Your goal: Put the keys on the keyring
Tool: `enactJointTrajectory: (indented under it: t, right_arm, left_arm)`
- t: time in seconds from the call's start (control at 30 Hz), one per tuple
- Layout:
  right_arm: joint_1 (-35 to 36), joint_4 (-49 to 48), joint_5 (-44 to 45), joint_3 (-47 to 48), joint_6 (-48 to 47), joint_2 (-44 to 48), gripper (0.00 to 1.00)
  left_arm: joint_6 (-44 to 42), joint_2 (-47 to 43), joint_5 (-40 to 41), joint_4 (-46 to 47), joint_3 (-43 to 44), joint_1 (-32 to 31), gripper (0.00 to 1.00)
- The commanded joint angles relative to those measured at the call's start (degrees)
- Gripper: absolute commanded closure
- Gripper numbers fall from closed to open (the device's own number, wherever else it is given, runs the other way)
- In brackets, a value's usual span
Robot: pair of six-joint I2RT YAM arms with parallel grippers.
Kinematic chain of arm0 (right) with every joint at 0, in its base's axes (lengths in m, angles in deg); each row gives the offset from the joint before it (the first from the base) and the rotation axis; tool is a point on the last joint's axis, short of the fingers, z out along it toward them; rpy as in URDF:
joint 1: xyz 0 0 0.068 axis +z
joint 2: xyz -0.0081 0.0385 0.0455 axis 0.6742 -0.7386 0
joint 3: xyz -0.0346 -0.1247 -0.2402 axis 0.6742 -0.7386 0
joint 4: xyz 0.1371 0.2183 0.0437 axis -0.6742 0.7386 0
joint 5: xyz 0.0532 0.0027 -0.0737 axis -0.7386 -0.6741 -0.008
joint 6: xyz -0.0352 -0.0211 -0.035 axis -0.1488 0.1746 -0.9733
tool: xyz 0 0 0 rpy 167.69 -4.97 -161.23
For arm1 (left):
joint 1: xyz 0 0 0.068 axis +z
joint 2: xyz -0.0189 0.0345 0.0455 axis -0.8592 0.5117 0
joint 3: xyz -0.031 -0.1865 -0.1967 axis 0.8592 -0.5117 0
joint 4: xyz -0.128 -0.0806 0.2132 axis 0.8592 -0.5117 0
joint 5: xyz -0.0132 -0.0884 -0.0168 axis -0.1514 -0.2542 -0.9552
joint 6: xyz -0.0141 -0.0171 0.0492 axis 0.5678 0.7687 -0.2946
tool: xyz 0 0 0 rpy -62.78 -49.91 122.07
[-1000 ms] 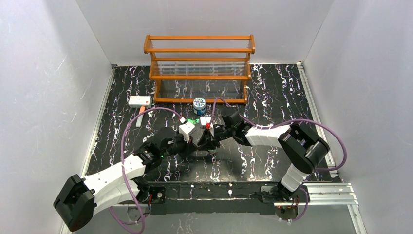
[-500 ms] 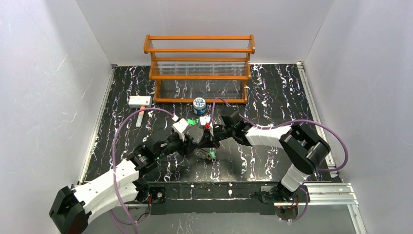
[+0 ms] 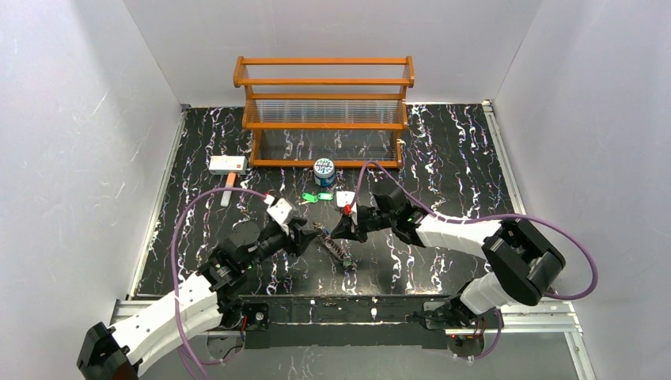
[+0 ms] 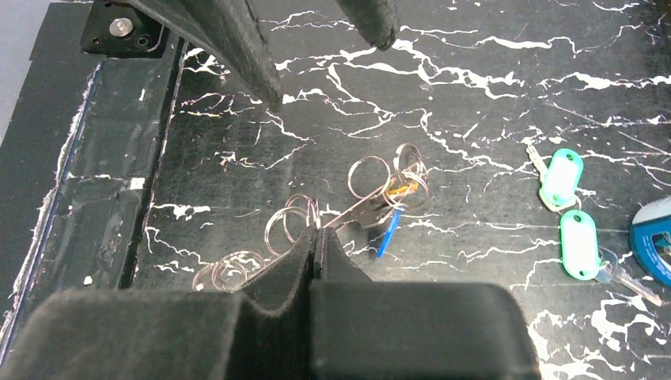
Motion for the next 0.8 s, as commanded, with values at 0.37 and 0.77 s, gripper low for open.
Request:
enactJointTrajectory:
  t: [0.37,0.77]
  right_arm:
    - [0.0,3.3,1.2,-1.8,-0.9,5.3,0.99]
    - [0.0,3.4,0.5,-1.1,0.1,5.2,0.99]
  left_arm:
    - [-20.9,11.3,-17.8,10.0,-1.5,-1.0,0.61]
    - [-22.6,12.2,-7.8,7.7,-1.1,-2.3,0.68]
